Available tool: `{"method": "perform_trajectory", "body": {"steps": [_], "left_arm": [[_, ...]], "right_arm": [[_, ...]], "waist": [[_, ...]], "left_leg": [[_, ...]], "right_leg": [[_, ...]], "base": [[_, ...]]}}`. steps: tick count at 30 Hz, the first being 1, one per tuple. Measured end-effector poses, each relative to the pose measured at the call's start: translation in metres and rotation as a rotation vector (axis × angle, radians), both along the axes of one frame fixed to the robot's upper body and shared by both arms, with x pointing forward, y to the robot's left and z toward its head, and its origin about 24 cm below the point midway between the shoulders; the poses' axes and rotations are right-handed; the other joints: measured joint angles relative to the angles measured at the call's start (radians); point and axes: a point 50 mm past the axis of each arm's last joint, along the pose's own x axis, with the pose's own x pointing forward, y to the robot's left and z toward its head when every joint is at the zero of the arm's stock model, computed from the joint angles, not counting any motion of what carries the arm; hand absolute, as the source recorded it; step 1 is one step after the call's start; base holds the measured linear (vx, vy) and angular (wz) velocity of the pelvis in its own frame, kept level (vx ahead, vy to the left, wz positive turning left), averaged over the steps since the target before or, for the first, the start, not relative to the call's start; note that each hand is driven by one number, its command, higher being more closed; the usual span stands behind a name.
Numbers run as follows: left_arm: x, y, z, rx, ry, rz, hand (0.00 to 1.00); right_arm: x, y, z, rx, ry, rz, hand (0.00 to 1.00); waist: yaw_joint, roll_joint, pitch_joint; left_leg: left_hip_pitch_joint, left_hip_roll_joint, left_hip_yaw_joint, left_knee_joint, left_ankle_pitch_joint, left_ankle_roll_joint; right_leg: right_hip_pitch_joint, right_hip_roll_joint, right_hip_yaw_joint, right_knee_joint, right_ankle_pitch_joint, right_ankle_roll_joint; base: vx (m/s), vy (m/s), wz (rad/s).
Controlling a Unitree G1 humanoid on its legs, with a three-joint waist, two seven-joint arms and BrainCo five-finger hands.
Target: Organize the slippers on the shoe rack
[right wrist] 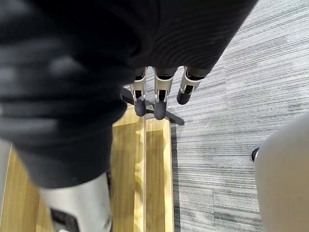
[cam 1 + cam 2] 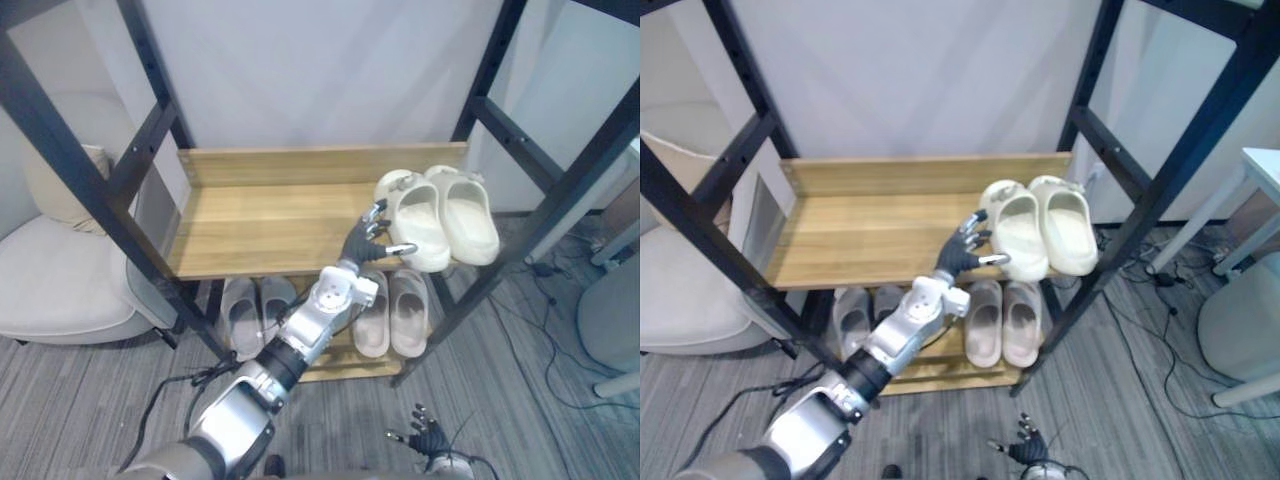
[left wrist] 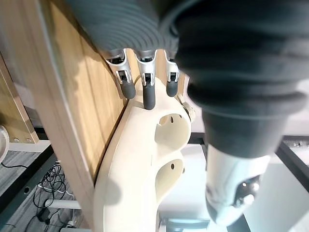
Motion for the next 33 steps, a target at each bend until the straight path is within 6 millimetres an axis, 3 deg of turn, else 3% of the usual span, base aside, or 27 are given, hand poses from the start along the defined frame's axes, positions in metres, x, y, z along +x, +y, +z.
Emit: {"method": "perform_trajectory", "body": {"steps": [3,6,12,18,22,26,30,33], "left_arm": [[-0.009,0.005,0.03,-0.079,-0.12,-0.044,0.0],[-0.019,0.012,0.042,-0.146,-0.17,-0.047,0.0],[-0.041,0.018,0.045,-0.221,-0.198,-0.113,0.0],[-0.085,0.006,0.032,-0.335,-0.132,-0.306,0.0],[-0.105,0.011,0.0,-0.339,-0.007,-0.333,0.0],[-0.12,0.024,-0.052,-0.282,0.194,-0.284,0.0],[-0.137,0.05,-0.114,-0.182,0.428,-0.143,0.0],[-0.144,0.065,-0.141,-0.112,0.524,-0.076,0.0]], "right_arm": [[0.0,0.0,0.0,0.002,0.001,0.002,0.0],[-0.001,0.0,-0.001,0.005,0.005,0.004,0.0],[-0.003,0.001,-0.002,0.014,0.016,0.013,0.0],[-0.006,0.001,-0.006,0.017,0.041,0.017,0.0],[-0.008,0.001,-0.007,0.02,0.046,0.022,0.0],[-0.009,0.003,-0.009,0.026,0.054,0.035,0.0],[-0.01,0.005,-0.011,0.027,0.065,0.054,0.0],[-0.01,0.007,-0.012,0.029,0.071,0.066,0.0]], "waist": [[0.003,0.001,-0.001],[0.008,0.001,-0.001],[0.035,0.003,-0.002],[0.052,0.006,-0.015],[0.059,0.005,-0.021],[0.062,-0.002,-0.033],[0.065,-0.004,-0.043],[0.069,-0.007,-0.047]], "left_leg": [[0.0,-0.012,-0.022,0.0,-0.002,0.003],[-0.001,-0.022,-0.043,0.007,-0.005,0.008],[-0.006,-0.031,-0.068,0.011,-0.008,0.011],[-0.004,-0.045,-0.106,0.017,-0.011,0.015],[-0.002,-0.045,-0.107,0.018,-0.011,0.016],[0.002,-0.044,-0.106,0.018,-0.011,0.016],[0.011,-0.042,-0.105,0.009,-0.005,0.015],[0.018,-0.041,-0.106,0.0,0.001,0.015]], "right_leg": [[0.001,-0.009,-0.019,0.024,-0.022,0.004],[0.002,-0.018,-0.04,0.034,-0.038,0.004],[0.008,-0.025,-0.064,0.041,-0.049,0.004],[0.031,-0.036,-0.099,0.041,-0.061,0.005],[0.033,-0.036,-0.1,0.042,-0.062,0.005],[0.038,-0.033,-0.103,0.042,-0.062,0.005],[0.042,-0.032,-0.104,0.043,-0.061,0.005],[0.046,-0.031,-0.107,0.037,-0.061,0.005]], "base": [[0.02,0.002,0.18],[0.02,-0.003,0.21],[0.02,-0.007,0.14],[0.0,-0.008,0.18],[0.0,0.0,0.0],[0.0,0.0,0.0],[-0.01,-0.003,-0.01],[-0.02,-0.01,0.02]]}}
